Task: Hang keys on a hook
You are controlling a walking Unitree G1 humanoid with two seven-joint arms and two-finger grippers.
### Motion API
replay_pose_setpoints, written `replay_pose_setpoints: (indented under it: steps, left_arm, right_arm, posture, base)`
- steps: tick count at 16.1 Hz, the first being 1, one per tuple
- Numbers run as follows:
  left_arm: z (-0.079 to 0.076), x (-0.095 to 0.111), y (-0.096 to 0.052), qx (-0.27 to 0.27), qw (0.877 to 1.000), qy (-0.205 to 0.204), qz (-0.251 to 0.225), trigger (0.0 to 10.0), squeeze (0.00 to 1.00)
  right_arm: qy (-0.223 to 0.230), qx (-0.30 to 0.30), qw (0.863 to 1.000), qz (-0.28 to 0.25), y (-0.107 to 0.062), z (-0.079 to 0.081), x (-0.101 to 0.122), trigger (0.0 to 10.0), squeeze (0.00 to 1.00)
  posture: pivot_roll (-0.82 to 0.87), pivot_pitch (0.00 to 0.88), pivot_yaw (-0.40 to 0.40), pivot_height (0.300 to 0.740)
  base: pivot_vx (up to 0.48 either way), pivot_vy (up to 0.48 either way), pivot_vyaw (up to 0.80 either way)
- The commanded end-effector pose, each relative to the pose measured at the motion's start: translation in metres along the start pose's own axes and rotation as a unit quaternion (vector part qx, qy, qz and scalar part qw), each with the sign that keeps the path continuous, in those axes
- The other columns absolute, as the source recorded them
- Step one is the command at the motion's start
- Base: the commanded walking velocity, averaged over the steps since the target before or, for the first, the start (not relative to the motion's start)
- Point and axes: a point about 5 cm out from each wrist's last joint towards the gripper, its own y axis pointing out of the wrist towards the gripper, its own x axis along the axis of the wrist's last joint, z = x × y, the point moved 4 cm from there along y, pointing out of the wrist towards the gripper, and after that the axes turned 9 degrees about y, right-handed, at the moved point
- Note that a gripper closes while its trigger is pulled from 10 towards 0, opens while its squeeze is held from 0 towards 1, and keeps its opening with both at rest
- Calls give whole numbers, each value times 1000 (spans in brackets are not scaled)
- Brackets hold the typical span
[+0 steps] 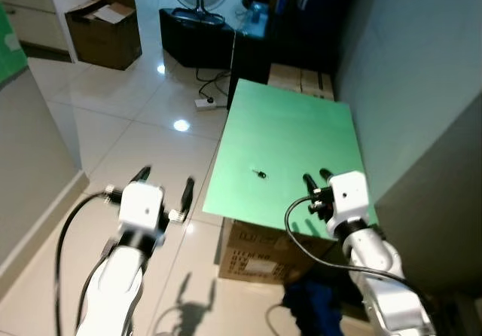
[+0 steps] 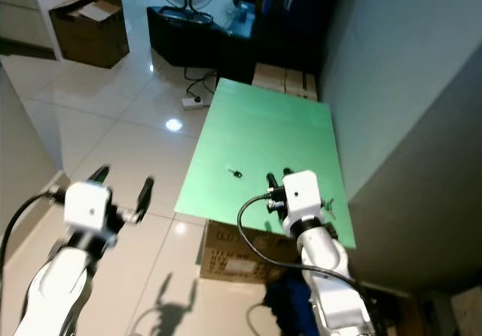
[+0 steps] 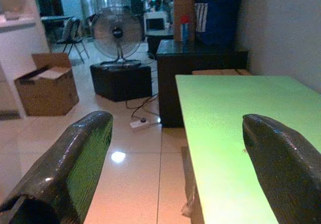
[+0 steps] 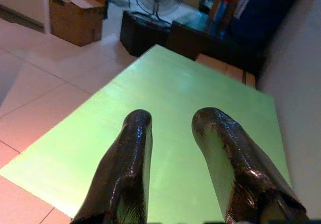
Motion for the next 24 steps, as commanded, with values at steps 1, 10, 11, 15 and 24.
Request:
replay_pose_setpoints:
  steps: [1,10,11,15,24]
  left_arm:
    - [-3,7,-4,-2,1000,4,-12,10000,0]
    - [-28,20,32,-95,994,-7,-48,10000,0]
    - [-28,20,32,-96,994,-7,-50,10000,0]
    - [-27,19,35,-96,994,-7,-49,10000,0]
    - [-23,17,30,-99,994,-18,-45,10000,0]
  right_arm:
    - [34,-53,998,16,-7,-21,-14,10000,0]
    - [47,-146,988,-10,-49,-55,-13,10000,0]
    - [46,-144,988,-11,-49,-54,-13,10000,0]
    - [7,1,1000,-4,-42,-9,-3,10000,0]
    - [13,-8,1000,10,-38,-12,-9,10000,0]
  posture:
    - [42,21,-143,740]
    - [-126,17,23,740]
    - [-126,17,23,740]
    - [-123,18,18,740]
    - [-106,18,12,740]
  base:
    - [0,0,0]
    - [312,0,-638]
    - [334,0,0]
    - [333,0,200]
    - [290,0,328]
